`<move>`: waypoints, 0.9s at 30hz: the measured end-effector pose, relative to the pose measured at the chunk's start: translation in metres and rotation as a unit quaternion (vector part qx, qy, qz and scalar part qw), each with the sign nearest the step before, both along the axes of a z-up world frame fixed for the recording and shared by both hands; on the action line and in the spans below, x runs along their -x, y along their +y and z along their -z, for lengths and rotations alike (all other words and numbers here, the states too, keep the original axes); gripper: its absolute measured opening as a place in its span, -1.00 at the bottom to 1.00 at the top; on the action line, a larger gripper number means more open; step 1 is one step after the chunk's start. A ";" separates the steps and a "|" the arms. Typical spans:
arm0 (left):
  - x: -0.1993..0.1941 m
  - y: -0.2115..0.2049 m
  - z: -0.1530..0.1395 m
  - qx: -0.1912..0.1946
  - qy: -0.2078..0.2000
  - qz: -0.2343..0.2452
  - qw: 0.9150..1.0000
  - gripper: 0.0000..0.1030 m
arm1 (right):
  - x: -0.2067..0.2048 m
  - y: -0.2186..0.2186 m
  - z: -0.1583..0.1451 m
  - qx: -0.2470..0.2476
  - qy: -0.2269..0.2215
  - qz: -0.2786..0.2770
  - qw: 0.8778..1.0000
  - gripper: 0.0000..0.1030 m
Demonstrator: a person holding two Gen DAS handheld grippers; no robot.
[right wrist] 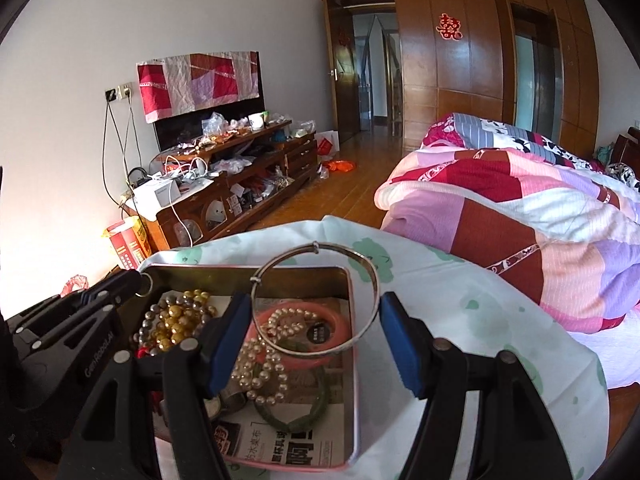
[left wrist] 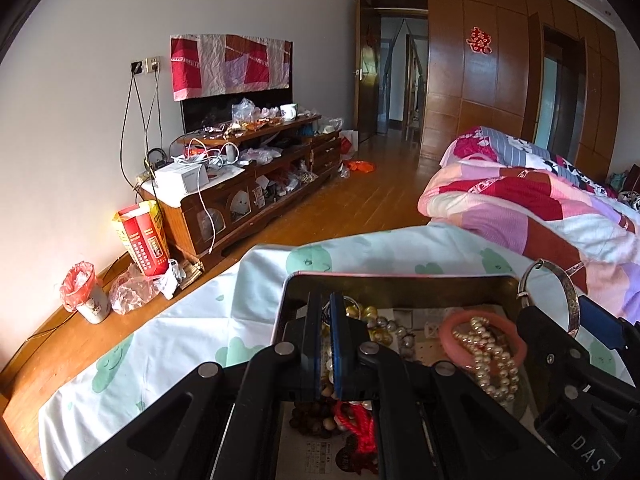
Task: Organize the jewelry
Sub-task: 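Lower the bangle and ring into the pink tin and open both grippers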
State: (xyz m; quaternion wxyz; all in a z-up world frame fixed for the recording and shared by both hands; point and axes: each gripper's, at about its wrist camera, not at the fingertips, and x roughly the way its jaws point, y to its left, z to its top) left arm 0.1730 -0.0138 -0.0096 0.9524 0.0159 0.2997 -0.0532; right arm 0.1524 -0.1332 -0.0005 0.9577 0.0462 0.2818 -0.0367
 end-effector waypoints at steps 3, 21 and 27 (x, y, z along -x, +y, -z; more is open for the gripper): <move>-0.002 -0.002 0.004 -0.010 0.003 -0.005 1.000 -0.94 | -0.005 0.003 0.005 0.008 0.006 -0.002 1.000 0.33; -0.002 -0.014 0.010 -0.022 0.001 0.025 0.999 -0.94 | -0.018 0.009 0.017 0.021 0.027 -0.016 0.999 0.33; -0.005 -0.018 0.011 -0.022 0.006 0.045 0.999 -0.94 | -0.019 0.008 0.017 0.014 0.027 -0.020 0.999 0.34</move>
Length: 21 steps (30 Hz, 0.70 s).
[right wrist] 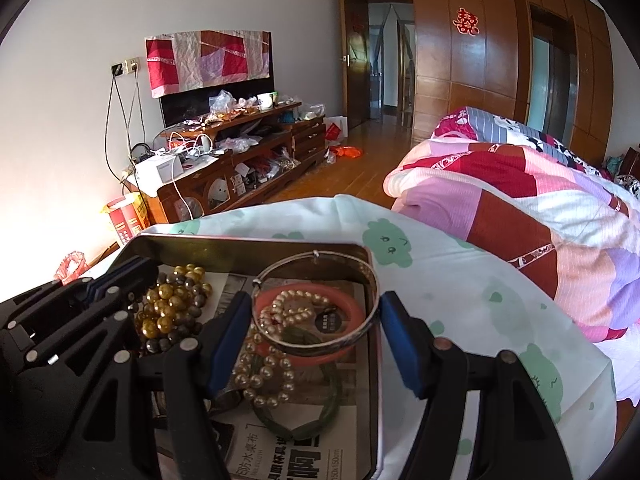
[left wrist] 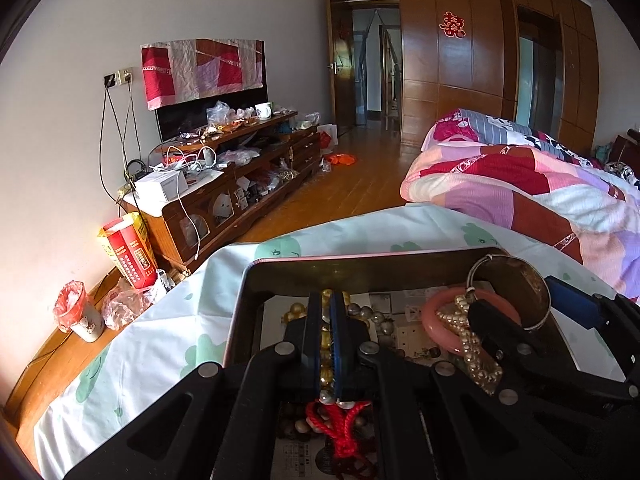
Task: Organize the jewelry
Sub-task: 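Lower the bangle and ring into the pink tin and open both grippers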
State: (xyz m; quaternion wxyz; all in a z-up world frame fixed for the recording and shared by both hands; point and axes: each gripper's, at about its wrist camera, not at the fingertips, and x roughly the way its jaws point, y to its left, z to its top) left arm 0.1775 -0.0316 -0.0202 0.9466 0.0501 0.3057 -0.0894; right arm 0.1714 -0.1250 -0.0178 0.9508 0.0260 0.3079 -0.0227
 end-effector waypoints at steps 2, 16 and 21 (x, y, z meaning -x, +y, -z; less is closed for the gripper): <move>-0.002 0.001 0.001 0.002 0.006 -0.002 1.000 -0.94 | 0.000 0.000 0.000 -0.001 0.000 -0.001 1.000 0.34; -0.003 -0.002 0.004 0.006 0.016 0.002 1.000 -0.94 | 0.000 -0.005 0.000 -0.013 -0.004 -0.011 1.000 0.39; -0.004 -0.002 0.005 0.004 0.022 -0.004 1.000 -0.94 | -0.005 -0.013 0.005 -0.051 0.013 -0.021 0.998 0.49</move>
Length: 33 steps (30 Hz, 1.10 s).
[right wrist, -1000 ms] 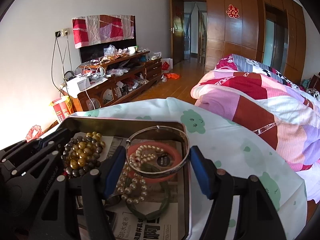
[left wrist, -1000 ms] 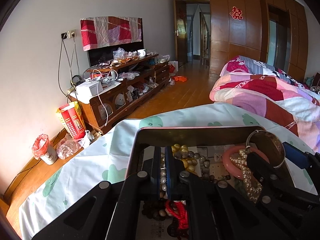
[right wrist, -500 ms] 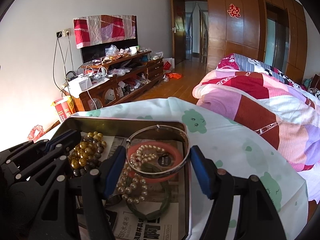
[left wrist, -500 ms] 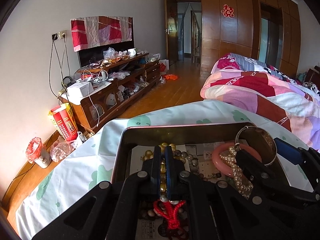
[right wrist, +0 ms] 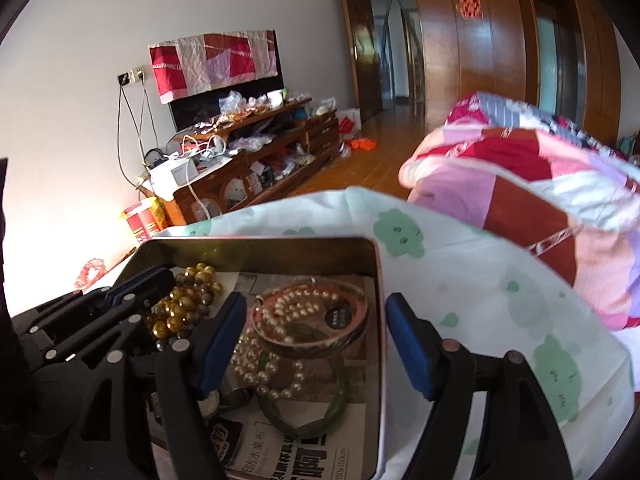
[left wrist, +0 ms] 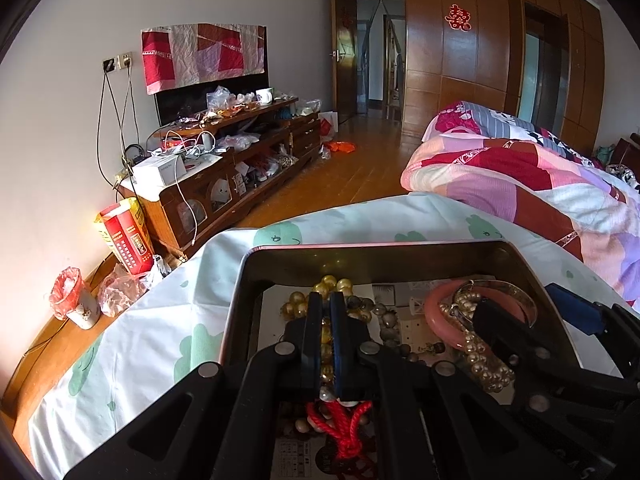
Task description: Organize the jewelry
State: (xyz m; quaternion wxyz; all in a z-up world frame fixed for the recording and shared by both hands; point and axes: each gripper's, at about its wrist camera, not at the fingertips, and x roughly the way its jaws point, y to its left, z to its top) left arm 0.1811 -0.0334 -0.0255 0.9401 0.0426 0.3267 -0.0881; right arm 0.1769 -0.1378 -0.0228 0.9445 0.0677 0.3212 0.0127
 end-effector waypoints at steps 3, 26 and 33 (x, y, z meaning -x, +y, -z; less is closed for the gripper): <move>0.001 -0.001 0.000 -0.003 0.000 0.003 1.000 -0.93 | 0.005 -0.003 -0.002 -0.013 -0.008 0.003 1.000 0.50; 0.042 0.021 -0.017 0.015 -0.083 -0.059 0.995 0.44 | 0.056 -0.020 -0.028 -0.001 -0.145 0.111 0.983 1.00; 0.065 0.025 -0.018 0.003 -0.096 -0.065 0.993 0.44 | 0.081 -0.014 -0.029 0.031 -0.148 0.109 0.983 1.00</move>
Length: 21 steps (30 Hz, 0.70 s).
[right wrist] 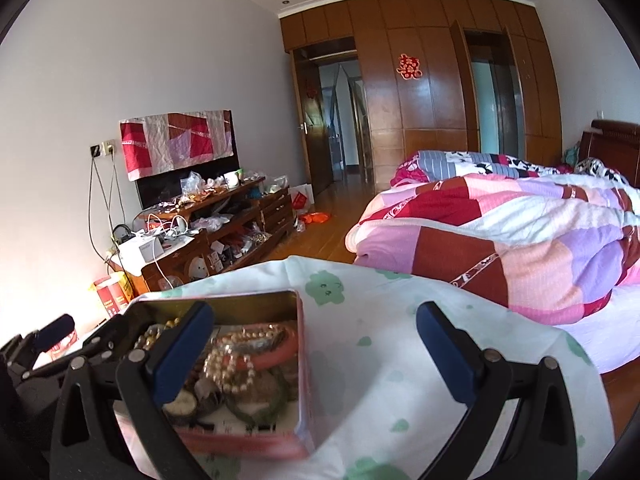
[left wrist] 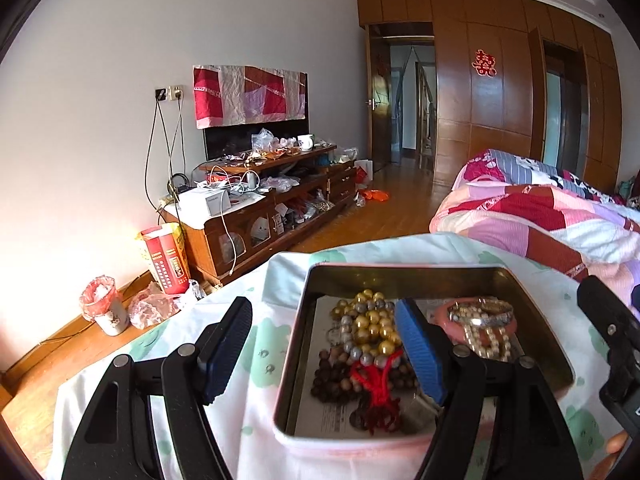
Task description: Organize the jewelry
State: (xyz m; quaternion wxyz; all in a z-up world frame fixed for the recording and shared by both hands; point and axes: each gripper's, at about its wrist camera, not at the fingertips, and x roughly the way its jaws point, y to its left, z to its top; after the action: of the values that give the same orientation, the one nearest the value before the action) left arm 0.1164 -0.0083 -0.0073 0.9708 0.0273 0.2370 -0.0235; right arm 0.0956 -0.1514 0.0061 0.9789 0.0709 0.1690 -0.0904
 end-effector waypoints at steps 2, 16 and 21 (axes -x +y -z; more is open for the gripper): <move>0.007 0.000 0.001 -0.007 0.003 0.000 1.000 0.44 | 0.007 0.000 0.001 0.002 -0.002 0.000 1.000 1.00; 0.059 0.024 -0.005 0.025 -0.041 -0.034 0.998 0.44 | 0.058 0.006 -0.004 0.013 -0.054 -0.008 0.998 1.00; 0.060 0.018 -0.004 0.013 -0.045 -0.023 0.999 0.44 | 0.067 0.008 -0.007 0.023 -0.076 -0.001 0.997 1.00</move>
State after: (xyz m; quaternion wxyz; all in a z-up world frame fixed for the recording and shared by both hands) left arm 0.0566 0.0098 -0.0034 0.9810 0.0105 0.1937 -0.0025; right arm 0.0283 -0.1433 0.0126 0.9904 0.0547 0.0916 -0.0878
